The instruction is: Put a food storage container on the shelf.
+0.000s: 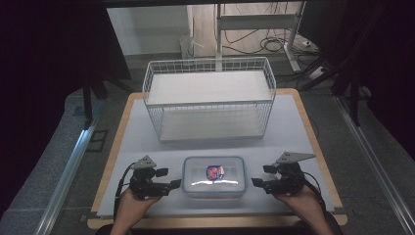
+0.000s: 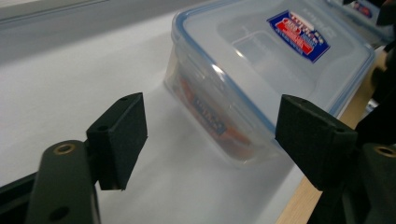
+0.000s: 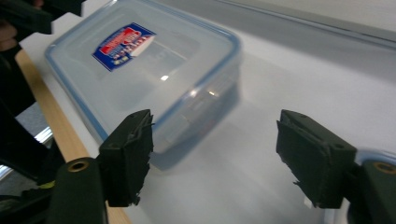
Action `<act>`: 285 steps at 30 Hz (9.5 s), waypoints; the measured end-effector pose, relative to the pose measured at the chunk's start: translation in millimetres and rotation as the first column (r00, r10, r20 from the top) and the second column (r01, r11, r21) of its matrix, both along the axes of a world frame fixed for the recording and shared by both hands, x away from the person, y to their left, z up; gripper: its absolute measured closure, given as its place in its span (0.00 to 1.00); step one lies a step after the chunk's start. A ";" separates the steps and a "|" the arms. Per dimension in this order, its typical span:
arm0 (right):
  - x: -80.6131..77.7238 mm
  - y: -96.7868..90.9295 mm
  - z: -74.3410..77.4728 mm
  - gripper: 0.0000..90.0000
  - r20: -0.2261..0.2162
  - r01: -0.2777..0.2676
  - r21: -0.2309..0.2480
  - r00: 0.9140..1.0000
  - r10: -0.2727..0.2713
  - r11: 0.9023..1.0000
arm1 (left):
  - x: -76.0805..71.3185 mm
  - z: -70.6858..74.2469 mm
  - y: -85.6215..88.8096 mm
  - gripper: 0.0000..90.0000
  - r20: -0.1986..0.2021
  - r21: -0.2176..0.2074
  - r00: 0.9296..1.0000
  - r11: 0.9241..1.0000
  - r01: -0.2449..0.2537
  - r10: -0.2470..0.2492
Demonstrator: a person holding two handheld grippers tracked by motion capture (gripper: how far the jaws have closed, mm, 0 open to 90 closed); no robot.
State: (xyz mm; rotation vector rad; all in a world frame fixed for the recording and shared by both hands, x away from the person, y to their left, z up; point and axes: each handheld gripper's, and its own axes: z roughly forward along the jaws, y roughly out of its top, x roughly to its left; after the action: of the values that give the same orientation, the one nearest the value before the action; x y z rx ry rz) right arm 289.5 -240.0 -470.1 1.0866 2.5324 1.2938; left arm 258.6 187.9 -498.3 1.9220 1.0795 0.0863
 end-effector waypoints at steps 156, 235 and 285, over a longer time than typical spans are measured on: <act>163.1 32.1 169.2 0.59 -0.018 -0.027 0.434 0.999 0.039 0.901 | 145.3 196.5 9.5 0.60 0.133 -0.235 0.991 0.971 0.040 -0.009; 160.3 38.2 155.9 0.30 0.238 0.027 0.164 0.969 -0.066 0.986 | 121.1 158.0 -4.3 0.19 0.399 0.025 0.915 0.997 -0.067 0.051; 14.7 15.7 -3.3 0.08 0.239 -0.016 -0.073 0.970 0.033 0.997 | -16.5 -11.5 -8.2 0.03 0.252 0.090 0.966 0.992 -0.085 0.060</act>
State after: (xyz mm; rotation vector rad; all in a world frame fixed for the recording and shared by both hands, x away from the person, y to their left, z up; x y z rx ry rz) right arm 304.2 -224.3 -473.4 0.8311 2.3984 1.2468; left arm 242.1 179.6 -509.9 1.8997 0.9902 0.4195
